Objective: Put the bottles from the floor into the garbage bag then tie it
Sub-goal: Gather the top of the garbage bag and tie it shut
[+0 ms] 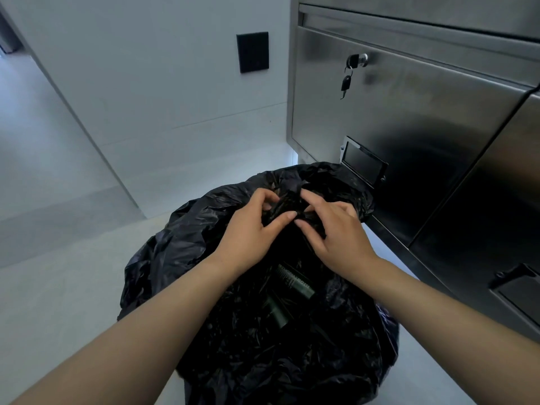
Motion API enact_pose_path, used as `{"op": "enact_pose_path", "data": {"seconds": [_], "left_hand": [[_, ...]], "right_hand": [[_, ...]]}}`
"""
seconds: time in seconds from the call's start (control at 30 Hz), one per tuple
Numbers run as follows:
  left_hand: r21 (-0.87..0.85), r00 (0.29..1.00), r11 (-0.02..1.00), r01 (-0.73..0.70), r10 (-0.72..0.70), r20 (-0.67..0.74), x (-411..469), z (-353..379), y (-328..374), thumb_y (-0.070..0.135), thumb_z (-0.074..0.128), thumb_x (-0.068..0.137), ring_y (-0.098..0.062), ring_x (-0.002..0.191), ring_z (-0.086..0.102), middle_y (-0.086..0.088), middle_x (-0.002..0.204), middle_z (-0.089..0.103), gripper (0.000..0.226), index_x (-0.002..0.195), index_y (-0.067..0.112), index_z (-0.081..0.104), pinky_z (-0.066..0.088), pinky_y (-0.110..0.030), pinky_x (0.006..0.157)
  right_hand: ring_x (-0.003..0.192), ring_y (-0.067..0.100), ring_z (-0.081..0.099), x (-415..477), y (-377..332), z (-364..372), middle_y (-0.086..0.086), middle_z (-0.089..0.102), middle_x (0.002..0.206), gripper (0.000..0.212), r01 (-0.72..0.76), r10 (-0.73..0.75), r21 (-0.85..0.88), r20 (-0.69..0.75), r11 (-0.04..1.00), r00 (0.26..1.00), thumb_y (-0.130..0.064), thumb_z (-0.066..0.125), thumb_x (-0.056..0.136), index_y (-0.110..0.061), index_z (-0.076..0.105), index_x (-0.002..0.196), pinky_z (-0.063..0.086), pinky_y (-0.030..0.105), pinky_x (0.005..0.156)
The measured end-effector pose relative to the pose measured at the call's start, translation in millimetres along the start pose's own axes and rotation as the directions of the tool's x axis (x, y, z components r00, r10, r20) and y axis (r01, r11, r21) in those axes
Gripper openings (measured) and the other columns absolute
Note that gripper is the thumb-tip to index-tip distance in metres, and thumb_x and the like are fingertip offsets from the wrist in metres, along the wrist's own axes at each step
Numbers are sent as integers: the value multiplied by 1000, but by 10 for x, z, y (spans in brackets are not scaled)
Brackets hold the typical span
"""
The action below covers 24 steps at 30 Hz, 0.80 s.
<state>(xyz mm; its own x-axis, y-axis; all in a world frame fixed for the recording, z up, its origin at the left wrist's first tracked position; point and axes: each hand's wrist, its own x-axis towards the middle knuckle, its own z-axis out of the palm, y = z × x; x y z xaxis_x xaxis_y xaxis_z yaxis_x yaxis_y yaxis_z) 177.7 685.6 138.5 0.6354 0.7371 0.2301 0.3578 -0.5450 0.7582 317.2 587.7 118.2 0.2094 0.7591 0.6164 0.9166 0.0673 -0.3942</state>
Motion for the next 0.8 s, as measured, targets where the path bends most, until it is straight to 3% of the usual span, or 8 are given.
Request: {"op": "enact_pose_path", "data": {"seconds": [0.1,0.2,0.33,0.43,0.57,0.7,0.8], "left_hand": [[-87,984,982,170,-163,78,33,60,-51,46,64,82,-7,77,59,0,94,66,28,96,25,51,39,-8,60],[-108,976,973,206,-195,102,50,88,-72,43,65,82,-4,70,57,-2,93,68,25,95,26,51,39,-8,57],[-33,995,998,49,-46,92,22,10,-85,44,68,79,8,70,52,9,85,57,45,114,26,47,38,-6,62],[30,986,991,-129,124,112,-42,-33,-106,41,73,75,8,76,51,12,91,52,61,123,26,39,36,-5,67],[217,941,916,-339,323,104,-46,-46,-109,29,71,81,-10,98,52,6,101,54,39,114,14,57,34,-14,86],[321,931,876,-360,356,74,-34,-55,-108,23,67,84,-21,91,55,-4,95,57,28,109,9,64,36,-22,84],[365,931,860,-356,360,61,-45,-35,-94,19,67,85,-25,86,55,-10,93,58,24,104,4,65,35,-20,81]], "right_hand": [[77,10,56,-42,27,-22,-5,66,82,57,22,-21,-40,38,999,999,-35,53,88,-31,29,140,26,21,85],[78,12,59,-50,51,-17,-9,61,83,47,109,-100,-128,76,986,992,-34,49,90,-32,41,136,33,31,85],[84,16,62,-41,61,-17,-5,64,91,39,125,-103,-162,138,979,985,-36,51,89,-23,57,125,35,36,86],[84,18,63,-22,59,-12,-4,65,93,29,77,-63,-153,95,985,993,-29,59,86,-20,64,113,34,36,85],[83,16,61,14,63,-21,-5,64,92,24,67,-60,-128,62,989,996,-32,52,87,-19,66,104,27,31,85],[83,12,60,18,53,-15,-8,63,91,23,79,-76,-111,30,991,997,-33,52,89,-21,66,102,29,31,86],[83,10,59,0,65,-15,-9,63,92,24,93,-92,-89,14,992,996,-35,54,88,-22,66,104,31,32,86]]}}
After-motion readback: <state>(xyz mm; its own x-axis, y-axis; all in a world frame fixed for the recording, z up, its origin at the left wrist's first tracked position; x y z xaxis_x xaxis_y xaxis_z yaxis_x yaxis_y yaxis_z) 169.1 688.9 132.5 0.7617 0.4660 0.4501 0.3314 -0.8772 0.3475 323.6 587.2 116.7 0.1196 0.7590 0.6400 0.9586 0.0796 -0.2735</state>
